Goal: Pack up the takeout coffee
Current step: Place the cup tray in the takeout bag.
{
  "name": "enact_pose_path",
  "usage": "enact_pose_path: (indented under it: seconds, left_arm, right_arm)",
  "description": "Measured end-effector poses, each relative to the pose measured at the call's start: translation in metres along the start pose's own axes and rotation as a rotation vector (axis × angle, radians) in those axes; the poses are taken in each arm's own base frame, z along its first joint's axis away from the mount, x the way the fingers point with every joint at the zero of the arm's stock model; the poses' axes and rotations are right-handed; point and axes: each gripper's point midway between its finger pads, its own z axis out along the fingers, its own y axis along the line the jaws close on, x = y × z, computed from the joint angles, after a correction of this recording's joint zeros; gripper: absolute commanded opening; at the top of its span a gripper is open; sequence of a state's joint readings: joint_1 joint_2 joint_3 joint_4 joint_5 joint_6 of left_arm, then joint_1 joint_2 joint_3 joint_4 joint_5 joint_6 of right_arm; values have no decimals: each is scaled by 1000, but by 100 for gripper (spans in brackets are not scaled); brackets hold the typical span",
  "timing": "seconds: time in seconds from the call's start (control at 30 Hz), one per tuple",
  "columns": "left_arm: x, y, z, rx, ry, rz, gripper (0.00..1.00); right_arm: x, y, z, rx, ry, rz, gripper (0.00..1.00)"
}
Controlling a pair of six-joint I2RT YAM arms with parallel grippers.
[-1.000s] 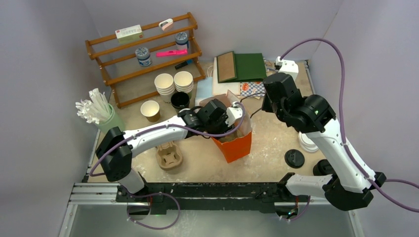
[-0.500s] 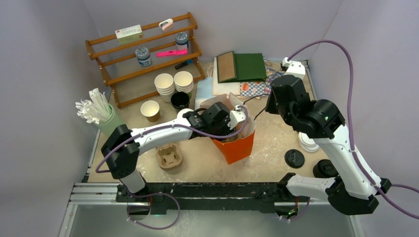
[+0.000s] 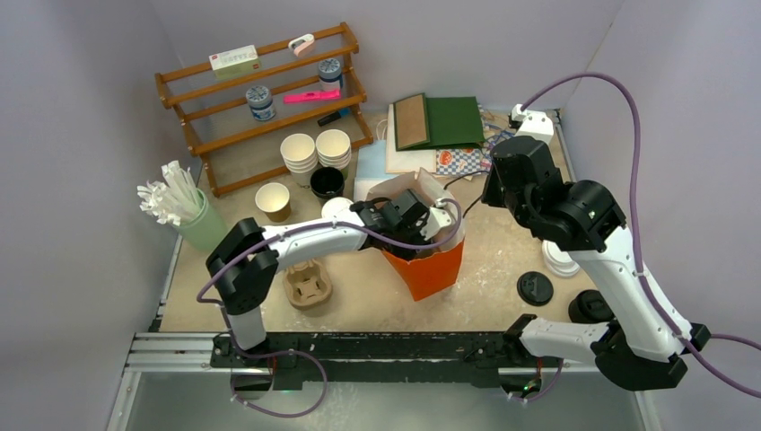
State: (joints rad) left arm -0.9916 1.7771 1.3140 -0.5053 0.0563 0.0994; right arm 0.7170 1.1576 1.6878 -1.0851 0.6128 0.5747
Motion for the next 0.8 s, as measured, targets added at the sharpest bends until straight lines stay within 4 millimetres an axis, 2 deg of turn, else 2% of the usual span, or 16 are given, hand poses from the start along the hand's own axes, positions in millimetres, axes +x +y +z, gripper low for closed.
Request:
enact_pose_path:
  seconds: [0.33,0.53,0.8]
  left_arm:
    - [-3,-1,8,2,24,4,36]
    - [0,-5,16,-52,46,53,39]
    - [4,-3,13,-95,82,108,56]
  right_arm:
    - [0,0,0,-1,2,-9,0]
    - [4,-2,-1,3,15,-19,0]
    - [2,-3,-3,4,16,-21,0]
